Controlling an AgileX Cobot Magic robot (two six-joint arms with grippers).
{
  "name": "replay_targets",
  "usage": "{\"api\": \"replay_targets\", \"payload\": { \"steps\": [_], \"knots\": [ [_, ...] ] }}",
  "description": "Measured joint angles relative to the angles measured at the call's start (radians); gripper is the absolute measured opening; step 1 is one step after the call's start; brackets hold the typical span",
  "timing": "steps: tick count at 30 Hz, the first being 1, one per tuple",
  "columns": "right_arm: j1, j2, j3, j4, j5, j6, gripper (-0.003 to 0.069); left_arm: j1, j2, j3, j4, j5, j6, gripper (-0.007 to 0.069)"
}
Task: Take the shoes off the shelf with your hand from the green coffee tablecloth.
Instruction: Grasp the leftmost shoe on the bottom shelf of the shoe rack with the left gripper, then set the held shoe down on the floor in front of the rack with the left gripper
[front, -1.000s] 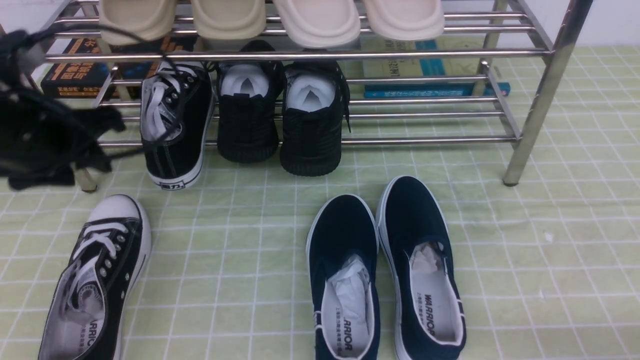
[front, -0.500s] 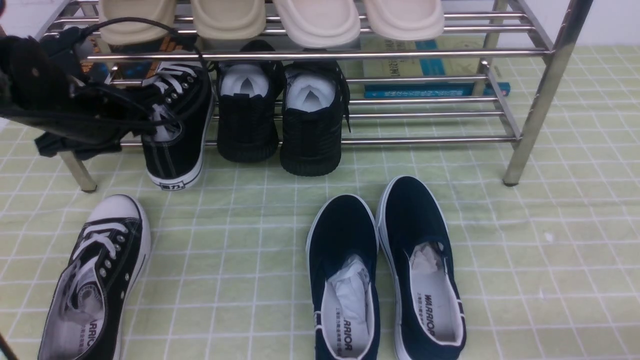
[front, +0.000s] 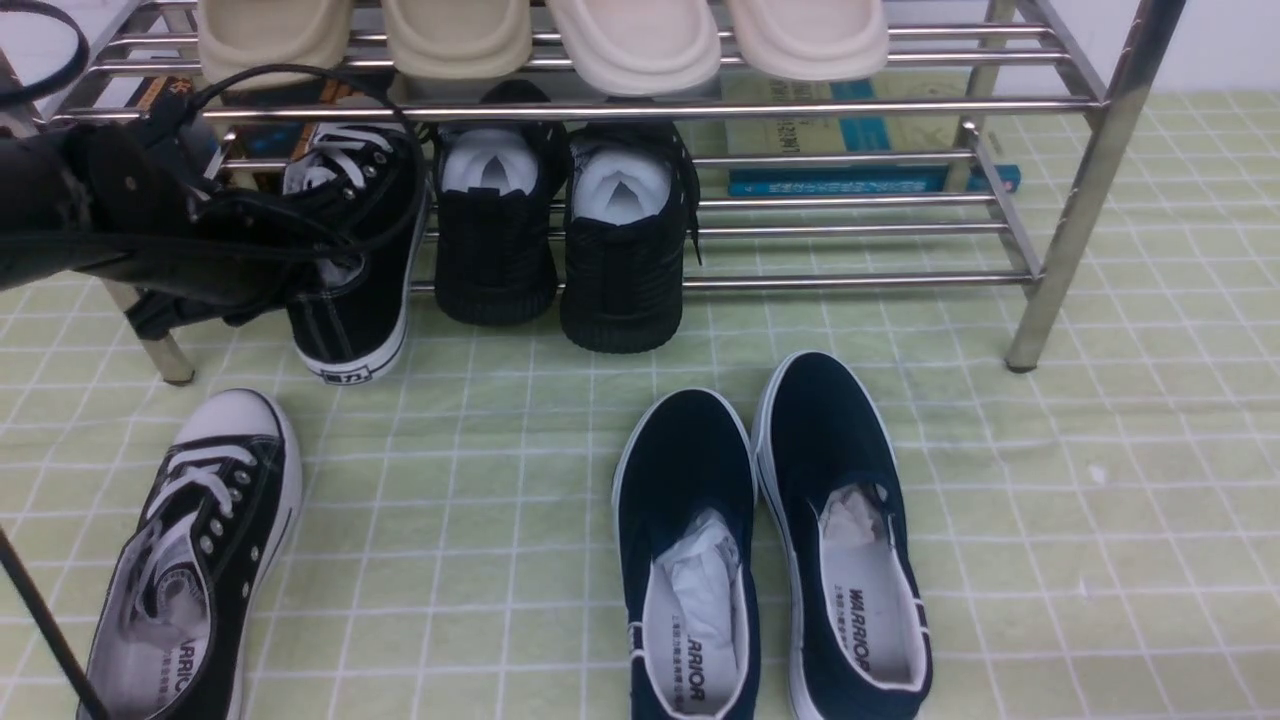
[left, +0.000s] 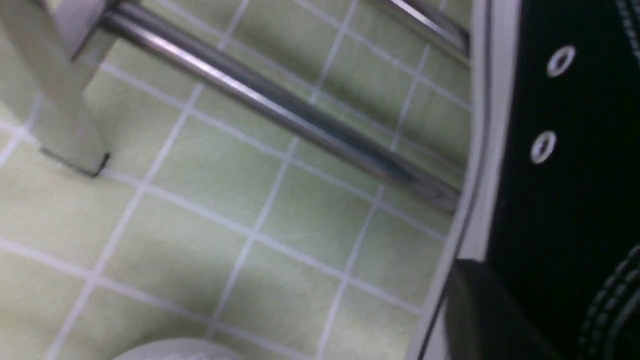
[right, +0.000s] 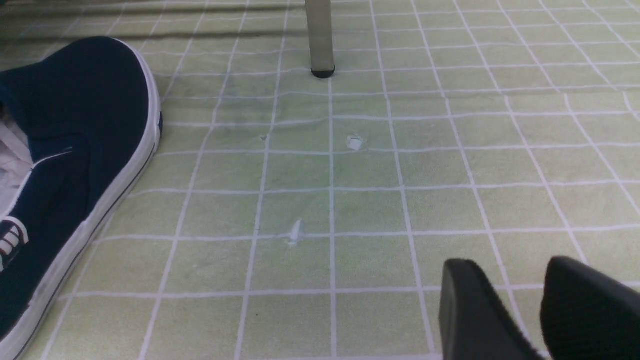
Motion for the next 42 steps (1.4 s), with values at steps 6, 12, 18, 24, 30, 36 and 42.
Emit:
{"api": "replay_targets", "payload": {
  "steps": [6,12,18,24,30,36,42],
  "knots": [
    [0.000,0.000,0.000,0.000,0.000,0.000,0.0237,0.003,-0.084,0.000,0.000,0.191,0.007,0.0010],
    [0.000,0.000,0.000,0.000,0.000,0.000,0.0237,0.000,-0.262,0.005,0.007,0.492,0.036,0.0008],
    [0.000,0.000,0.000,0.000,0.000,0.000,0.0237,-0.109,-0.408,0.147,0.042,0.611,0.031,0.0008],
    [0.000,0.000,0.000,0.000,0.000,0.000,0.0237,-0.277,-0.461,0.327,0.200,0.503,-0.217,0.0008],
    [0.000,0.000,0.000,0.000,0.000,0.000,0.0237,-0.411,-0.461,0.372,0.503,0.496,-0.545,0.0011],
    [0.000,0.000,0.000,0.000,0.000,0.000,0.0237,-0.476,-0.451,0.373,0.644,0.487,-0.744,0.0011],
    [0.000,0.000,0.000,0.000,0.000,0.000,0.0237,-0.487,-0.406,0.373,0.652,0.487,-0.772,0.0011]
  ]
}}
